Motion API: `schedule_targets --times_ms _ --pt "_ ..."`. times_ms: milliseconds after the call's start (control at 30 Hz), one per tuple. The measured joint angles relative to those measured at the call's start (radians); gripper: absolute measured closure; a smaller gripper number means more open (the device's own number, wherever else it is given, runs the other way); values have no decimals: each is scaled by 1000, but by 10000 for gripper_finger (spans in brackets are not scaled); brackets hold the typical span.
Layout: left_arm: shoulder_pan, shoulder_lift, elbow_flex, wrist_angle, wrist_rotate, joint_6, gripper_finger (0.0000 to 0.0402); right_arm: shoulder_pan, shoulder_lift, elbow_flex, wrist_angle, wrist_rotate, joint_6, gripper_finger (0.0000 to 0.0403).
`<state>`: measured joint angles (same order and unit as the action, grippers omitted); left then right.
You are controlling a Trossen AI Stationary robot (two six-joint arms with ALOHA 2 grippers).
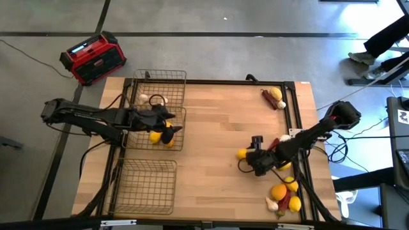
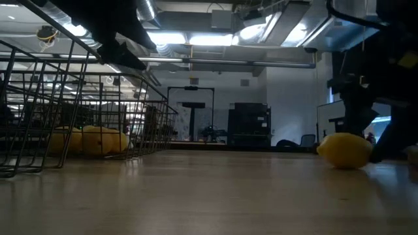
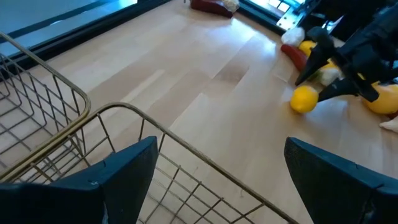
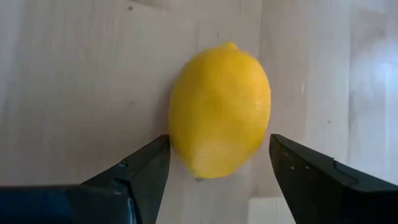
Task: Sort produce into baskets
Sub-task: Put the lemon in the middle wire basket
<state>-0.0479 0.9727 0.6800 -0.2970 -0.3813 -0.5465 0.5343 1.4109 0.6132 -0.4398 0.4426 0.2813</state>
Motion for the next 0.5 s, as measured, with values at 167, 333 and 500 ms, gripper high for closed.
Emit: schedule_targets --times_ms 167,333,500 --pt "0 55 0 16 0 1 54 -4 32 0 66 71 -2 134" --pt "0 99 0 116 37 30 54 -56 46 0 87 31 23 140" --pt "0 122 0 195 64 62 54 -122 48 0 90 3 33 190"
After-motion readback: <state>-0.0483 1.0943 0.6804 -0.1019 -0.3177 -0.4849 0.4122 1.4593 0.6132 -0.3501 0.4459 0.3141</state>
